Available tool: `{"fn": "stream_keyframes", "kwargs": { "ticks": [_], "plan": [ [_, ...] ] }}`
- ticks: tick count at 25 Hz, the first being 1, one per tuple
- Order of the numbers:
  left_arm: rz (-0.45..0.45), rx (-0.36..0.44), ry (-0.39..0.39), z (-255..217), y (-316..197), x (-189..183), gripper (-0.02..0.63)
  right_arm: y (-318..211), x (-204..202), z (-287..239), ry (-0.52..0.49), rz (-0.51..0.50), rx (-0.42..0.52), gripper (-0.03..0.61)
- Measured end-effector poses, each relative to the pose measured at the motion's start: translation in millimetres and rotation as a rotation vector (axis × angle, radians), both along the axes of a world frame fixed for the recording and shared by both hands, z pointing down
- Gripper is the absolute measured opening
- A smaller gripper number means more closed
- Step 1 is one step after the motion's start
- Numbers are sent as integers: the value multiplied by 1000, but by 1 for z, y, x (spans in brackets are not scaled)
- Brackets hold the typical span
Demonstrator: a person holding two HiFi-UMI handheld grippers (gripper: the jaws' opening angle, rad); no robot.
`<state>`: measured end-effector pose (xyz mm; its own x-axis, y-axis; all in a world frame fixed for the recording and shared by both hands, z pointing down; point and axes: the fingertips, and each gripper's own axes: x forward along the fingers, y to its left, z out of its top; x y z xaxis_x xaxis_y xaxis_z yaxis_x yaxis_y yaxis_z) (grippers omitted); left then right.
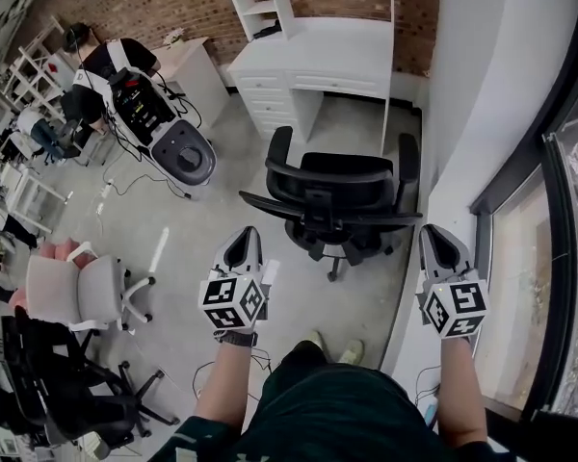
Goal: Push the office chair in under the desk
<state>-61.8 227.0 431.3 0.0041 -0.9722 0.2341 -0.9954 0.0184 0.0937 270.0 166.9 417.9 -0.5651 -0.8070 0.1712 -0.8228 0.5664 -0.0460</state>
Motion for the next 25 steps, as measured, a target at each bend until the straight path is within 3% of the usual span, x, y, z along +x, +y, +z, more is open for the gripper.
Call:
{"fn": "stream_keyframes", "kwargs": {
  "ticks": [4, 13, 21, 25],
  "plan": [
    [-53, -12, -10, 9, 3, -18, 6, -1, -6, 16, 41, -20, -12, 8],
    [2, -78, -113, 42, -27, -52, 9, -24, -5, 48, 174, -44, -25, 9],
    [259, -170, -377, 79, -76, -63, 84, -45, -17, 93, 431, -182, -38, 87],
    [426, -192, -546, 91, -98, -74, 145, -52, -26, 117, 622, -274, -15, 115]
  ]
}}
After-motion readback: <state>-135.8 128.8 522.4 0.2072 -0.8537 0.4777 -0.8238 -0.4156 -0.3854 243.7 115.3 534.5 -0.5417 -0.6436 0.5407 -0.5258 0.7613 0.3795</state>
